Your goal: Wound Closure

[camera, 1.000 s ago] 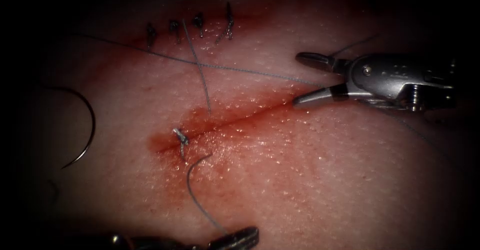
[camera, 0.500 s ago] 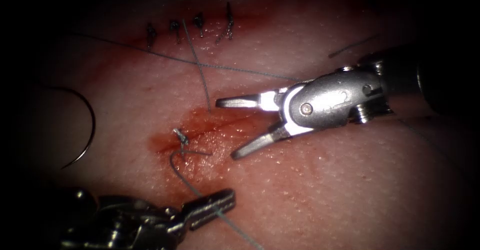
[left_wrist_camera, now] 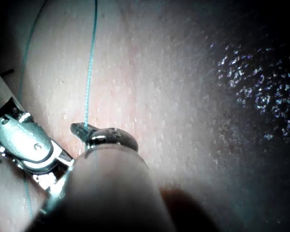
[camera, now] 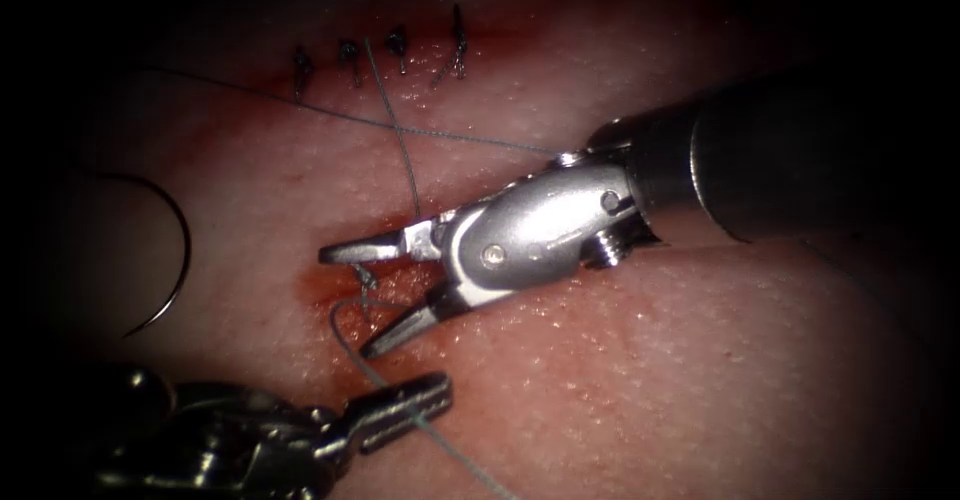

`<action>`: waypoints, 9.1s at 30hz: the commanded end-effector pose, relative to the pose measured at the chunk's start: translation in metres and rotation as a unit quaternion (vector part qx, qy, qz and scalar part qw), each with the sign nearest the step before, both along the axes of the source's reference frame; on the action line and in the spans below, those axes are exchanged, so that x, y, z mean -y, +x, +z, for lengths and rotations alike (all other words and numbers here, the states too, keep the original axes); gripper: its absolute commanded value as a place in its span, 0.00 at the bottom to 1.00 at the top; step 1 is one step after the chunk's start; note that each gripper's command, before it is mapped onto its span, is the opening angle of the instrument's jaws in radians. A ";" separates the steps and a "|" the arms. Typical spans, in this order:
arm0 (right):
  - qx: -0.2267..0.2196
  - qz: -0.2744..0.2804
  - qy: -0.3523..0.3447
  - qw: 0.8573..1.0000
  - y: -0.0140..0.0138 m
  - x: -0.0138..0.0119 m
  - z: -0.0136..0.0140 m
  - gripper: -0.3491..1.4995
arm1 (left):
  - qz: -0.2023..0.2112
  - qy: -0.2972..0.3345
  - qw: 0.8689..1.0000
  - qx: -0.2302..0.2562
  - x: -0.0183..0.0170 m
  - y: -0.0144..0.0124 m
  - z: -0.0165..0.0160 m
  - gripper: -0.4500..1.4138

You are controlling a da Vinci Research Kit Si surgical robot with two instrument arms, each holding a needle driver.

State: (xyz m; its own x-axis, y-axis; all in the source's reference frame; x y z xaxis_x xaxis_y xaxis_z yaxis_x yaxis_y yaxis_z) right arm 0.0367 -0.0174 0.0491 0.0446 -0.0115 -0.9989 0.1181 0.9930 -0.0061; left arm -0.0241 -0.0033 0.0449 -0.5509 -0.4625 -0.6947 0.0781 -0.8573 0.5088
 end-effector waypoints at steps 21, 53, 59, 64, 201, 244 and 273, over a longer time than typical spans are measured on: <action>0.012 -0.008 -0.004 1.000 0.0008 0.0008 0.0002 0.00 | -0.018 -0.011 1.000 0.015 0.0004 -0.0005 0.0002 0.84; 0.102 0.094 0.069 0.988 -0.0028 -0.0077 0.0089 0.00 | -0.068 -0.114 0.990 0.037 0.0022 -0.0139 0.0025 0.90; 0.103 0.095 0.072 0.988 -0.0028 -0.0077 0.0088 0.00 | -0.062 -0.118 0.990 0.041 0.0028 -0.0146 0.0024 0.89; 0.104 0.096 0.074 0.987 -0.0029 -0.0076 0.0088 0.00 | -0.060 -0.126 0.989 0.049 0.0035 -0.0149 0.0020 0.13; -0.009 -0.186 0.287 0.940 0.0018 0.0023 0.0078 0.71 | 0.025 -0.065 0.985 0.159 -0.0094 0.0062 0.0023 0.00; -0.170 0.051 0.422 0.889 -0.0057 -0.0046 0.0054 0.64 | 0.061 0.000 0.988 0.139 -0.0046 0.0103 0.0141 0.00; -0.023 0.236 0.381 0.894 -0.0053 -0.0031 0.0074 0.58 | -0.028 0.015 0.999 0.037 -0.0007 0.0053 0.0155 0.00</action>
